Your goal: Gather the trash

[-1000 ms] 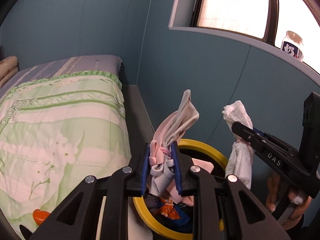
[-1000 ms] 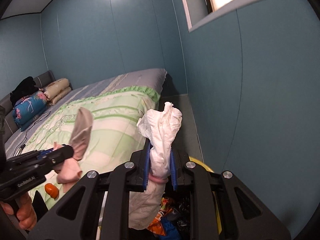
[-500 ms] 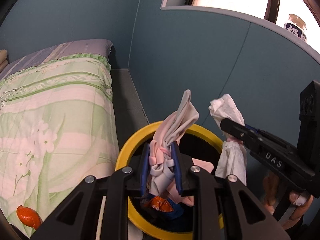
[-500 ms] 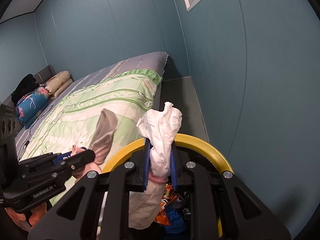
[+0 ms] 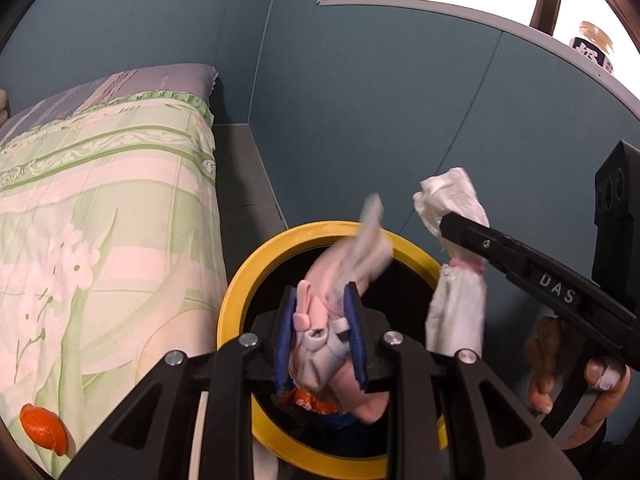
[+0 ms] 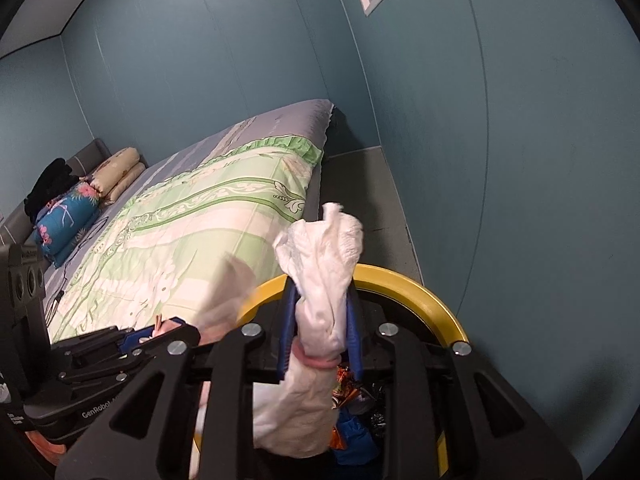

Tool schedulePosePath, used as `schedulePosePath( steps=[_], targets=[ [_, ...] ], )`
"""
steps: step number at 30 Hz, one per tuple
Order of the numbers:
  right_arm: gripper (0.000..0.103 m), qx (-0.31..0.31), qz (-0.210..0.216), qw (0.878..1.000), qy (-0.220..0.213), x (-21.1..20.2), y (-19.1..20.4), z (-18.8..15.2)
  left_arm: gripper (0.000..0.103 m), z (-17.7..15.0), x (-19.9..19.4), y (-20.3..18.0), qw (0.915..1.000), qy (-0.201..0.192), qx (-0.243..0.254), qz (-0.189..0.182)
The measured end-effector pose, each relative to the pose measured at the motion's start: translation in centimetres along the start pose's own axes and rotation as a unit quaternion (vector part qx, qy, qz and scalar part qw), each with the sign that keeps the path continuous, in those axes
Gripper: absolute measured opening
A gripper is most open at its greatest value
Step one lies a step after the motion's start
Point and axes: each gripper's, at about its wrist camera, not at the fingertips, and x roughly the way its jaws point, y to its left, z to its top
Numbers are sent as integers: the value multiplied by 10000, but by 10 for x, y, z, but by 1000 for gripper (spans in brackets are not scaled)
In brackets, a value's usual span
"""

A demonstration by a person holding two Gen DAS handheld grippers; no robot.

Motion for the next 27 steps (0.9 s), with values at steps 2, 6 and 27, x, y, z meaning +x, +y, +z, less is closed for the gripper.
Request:
schedulePosePath(
  steps=[2, 6, 27],
  targets=[
    [33, 51, -4, 10000, 11, 1, -2, 0, 32, -1, 0, 3, 10000, -11, -87, 0],
    [38, 110, -28, 9999, 18, 2, -3, 0, 48, -3, -5, 10, 9996, -99, -271, 50],
    [92, -105, -268, 9982, -531, -14, 37, 12, 88, 8, -86, 63, 9863, -1175, -857, 773]
  ],
)
